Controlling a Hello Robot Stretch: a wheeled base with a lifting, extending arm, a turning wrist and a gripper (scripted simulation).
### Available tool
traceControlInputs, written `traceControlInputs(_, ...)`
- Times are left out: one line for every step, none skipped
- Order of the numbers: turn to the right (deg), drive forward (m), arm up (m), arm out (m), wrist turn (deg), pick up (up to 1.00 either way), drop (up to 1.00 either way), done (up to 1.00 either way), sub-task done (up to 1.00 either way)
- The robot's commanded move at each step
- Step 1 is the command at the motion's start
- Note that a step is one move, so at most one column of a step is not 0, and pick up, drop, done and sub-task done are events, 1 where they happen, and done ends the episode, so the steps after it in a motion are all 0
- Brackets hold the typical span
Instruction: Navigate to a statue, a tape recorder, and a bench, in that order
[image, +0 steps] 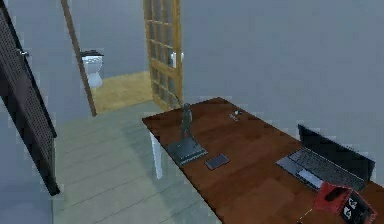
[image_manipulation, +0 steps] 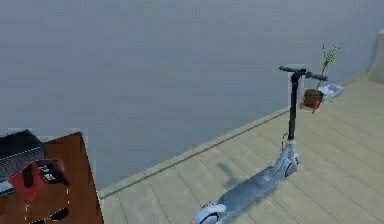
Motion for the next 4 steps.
traceControlInputs(45.0,0.0,0.0,0.0,0.0,0.0,0.0,0.0,0.0)
traceControlInputs(0.0,0.0,0.0,0.0,0.0,0.0,0.0,0.0,1.0)
traceControlInputs(45.0,0.0,0.0,0.0,0.0,0.0,0.0,0.0,0.0)
traceControlInputs(45.0,0.0,0.0,0.0,0.0,0.0,0.0,0.0,0.0)
